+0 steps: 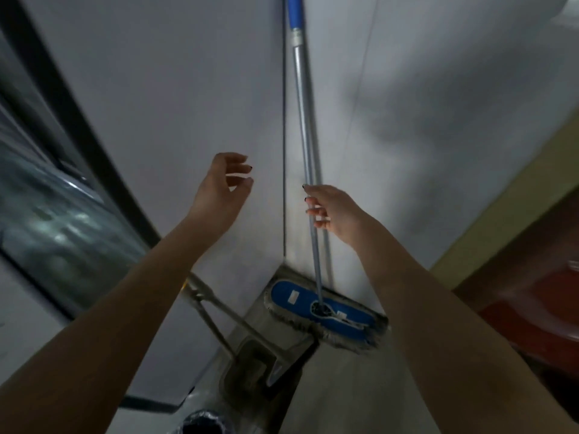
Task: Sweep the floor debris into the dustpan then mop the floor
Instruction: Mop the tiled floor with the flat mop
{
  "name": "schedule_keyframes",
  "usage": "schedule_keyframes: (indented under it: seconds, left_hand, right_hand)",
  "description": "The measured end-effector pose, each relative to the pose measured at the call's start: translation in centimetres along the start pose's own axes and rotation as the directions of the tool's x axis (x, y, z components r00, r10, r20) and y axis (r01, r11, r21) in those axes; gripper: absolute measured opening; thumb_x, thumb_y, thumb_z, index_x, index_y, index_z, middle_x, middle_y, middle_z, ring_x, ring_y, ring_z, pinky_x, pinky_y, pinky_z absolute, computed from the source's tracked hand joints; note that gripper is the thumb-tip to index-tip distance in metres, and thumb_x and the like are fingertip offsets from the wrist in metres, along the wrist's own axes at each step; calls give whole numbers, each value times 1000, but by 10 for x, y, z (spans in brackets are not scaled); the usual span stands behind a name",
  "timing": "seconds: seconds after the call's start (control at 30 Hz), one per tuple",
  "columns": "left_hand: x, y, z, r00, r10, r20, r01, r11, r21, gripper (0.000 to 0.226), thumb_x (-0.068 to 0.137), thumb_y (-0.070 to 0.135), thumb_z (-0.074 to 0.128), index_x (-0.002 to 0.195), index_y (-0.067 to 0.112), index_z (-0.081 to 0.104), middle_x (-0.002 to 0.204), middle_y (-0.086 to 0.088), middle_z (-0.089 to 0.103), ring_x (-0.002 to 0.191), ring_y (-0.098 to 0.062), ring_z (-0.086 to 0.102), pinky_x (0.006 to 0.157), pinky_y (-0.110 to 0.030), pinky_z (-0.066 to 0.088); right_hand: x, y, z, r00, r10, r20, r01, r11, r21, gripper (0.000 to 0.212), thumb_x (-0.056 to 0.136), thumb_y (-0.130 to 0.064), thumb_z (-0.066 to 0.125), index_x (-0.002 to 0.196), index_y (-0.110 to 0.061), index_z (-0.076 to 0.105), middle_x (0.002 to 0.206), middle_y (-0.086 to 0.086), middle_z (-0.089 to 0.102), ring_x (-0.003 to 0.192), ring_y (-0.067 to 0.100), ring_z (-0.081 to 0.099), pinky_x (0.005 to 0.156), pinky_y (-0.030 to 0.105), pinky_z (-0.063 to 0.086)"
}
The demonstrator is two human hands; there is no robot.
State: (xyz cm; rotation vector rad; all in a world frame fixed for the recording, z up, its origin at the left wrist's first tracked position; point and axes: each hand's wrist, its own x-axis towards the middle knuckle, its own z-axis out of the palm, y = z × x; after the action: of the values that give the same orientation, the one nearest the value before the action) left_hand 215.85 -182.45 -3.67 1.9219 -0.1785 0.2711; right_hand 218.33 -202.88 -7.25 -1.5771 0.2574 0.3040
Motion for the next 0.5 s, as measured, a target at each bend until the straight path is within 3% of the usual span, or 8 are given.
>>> schedule_keyframes:
  seconds: [0.27, 0.4, 0.5]
  left_hand:
    - [-4, 83, 105, 998, 25, -50, -32, 988, -151, 26, 91, 4, 53, 109, 21, 46, 107, 1, 57, 102, -22, 60, 84, -40, 54]
    - [-3, 111, 150, 995, -14, -101, -8, 977, -215, 24, 90, 5, 54, 106, 22, 48, 103, 4, 58, 104, -22, 60, 82, -36, 55]
    - [1, 126, 172, 996, -18, -90, -2, 977, -211, 24, 91, 5, 54, 105, 24, 48, 103, 6, 58, 103, -20, 60, 80, -31, 54]
  right_hand:
    - [-42, -46, -116, 990, -137, 42, 137, 991, 8, 14, 87, -36, 64, 87, -24, 57, 89, -3, 55, 79, 14, 55, 66, 27, 50]
    - [-47, -60, -161, 985, -161, 55, 162, 987, -10, 14, 87, -38, 64, 88, -26, 57, 96, -1, 57, 83, 15, 57, 71, 29, 51]
    - [-44, -70, -187, 983, -178, 42, 176, 983, 59, 13, 86, -37, 65, 88, -25, 59, 91, -1, 60, 76, 13, 59, 64, 26, 54]
